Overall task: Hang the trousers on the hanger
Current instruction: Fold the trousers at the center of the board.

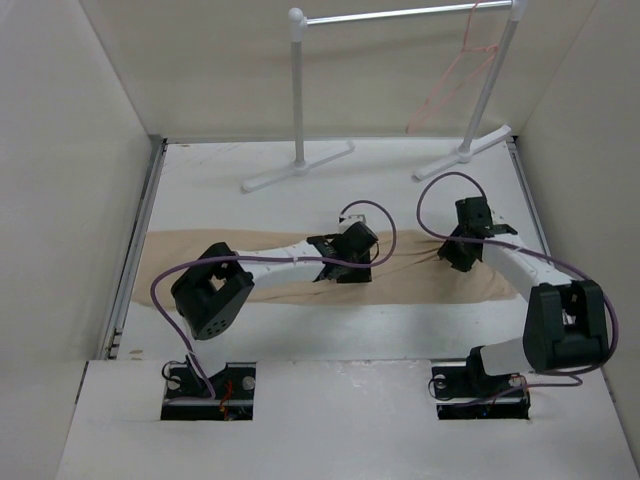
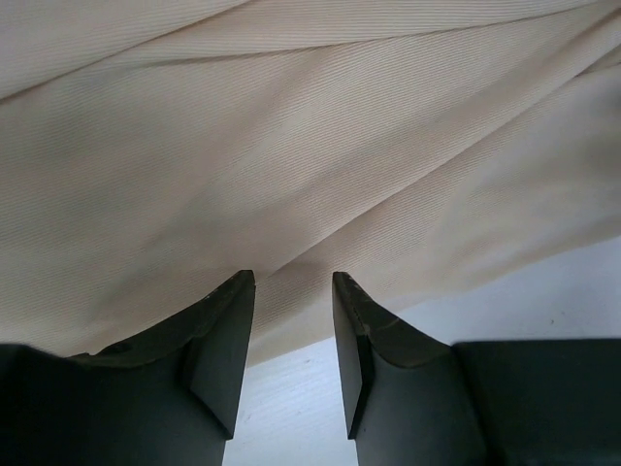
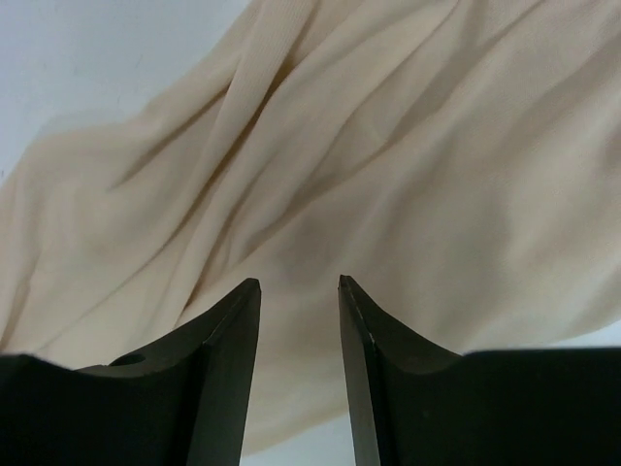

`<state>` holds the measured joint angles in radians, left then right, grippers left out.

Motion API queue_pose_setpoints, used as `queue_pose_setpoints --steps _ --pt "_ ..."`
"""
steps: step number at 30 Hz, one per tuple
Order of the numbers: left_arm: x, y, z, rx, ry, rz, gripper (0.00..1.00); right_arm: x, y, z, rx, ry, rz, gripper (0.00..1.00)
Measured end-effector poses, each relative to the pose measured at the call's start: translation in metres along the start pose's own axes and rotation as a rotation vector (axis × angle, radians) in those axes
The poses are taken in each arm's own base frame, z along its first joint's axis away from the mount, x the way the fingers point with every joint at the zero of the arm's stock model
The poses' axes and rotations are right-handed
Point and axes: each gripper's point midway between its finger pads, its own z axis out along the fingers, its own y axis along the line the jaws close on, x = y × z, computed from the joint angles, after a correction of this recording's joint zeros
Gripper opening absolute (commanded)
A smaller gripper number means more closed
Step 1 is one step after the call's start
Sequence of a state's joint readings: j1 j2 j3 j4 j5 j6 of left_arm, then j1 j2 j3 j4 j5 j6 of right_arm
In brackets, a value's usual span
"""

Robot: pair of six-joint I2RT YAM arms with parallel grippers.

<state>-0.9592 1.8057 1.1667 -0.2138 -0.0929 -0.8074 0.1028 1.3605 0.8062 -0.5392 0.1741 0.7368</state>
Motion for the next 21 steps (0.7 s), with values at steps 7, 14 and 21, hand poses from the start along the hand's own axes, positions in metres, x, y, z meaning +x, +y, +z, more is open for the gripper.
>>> queue_pose_setpoints --steps 7,14,21 --pt "-0.002 -0.001 0.003 0.002 -0.011 0.046 0.3 -0.021 0.004 0.03 0.055 0.002 0.031 0.36" --pt "0.008 -0.003 0.011 0.003 0.002 0.091 0.2 -0.035 0.007 0.04 0.077 -0.013 0.046 0.27" --pt "0.009 -0.001 0.015 0.001 0.008 0.096 0.07 -0.034 0.003 0.043 0.093 -0.006 0.049 0.07"
